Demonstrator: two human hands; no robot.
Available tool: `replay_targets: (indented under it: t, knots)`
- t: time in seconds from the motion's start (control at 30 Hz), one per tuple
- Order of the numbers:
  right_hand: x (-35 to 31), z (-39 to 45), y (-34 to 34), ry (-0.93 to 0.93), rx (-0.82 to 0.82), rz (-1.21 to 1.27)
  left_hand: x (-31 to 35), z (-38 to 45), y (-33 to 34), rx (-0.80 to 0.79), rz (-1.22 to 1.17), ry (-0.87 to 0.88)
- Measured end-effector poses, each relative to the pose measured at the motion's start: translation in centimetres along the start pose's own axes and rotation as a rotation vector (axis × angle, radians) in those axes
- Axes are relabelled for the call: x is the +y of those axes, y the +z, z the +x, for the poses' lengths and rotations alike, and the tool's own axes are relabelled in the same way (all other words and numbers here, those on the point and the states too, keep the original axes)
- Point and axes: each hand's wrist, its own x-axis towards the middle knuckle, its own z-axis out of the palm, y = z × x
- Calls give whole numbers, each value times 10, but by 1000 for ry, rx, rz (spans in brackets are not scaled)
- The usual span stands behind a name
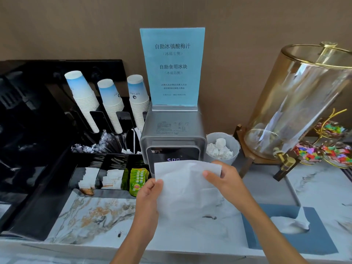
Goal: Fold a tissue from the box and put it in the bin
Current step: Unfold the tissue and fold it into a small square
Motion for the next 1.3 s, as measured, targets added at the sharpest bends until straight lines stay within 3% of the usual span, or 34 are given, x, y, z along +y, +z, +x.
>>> replay_targets:
  t: [0.17,0.57,0.87,1.3]
  knots:
    - [6,-5,3,86,-43,179,7,0,0,63,-25,-36]
    - [37,-10,6,110,-51,131,13,-2,-6,97,85,3]
    - [41,-22,5,128,19,201,2,-16,-19,-34,190,-78]
    - [-2,-42,3,28,178,286,17,-30,-19,94,132,48]
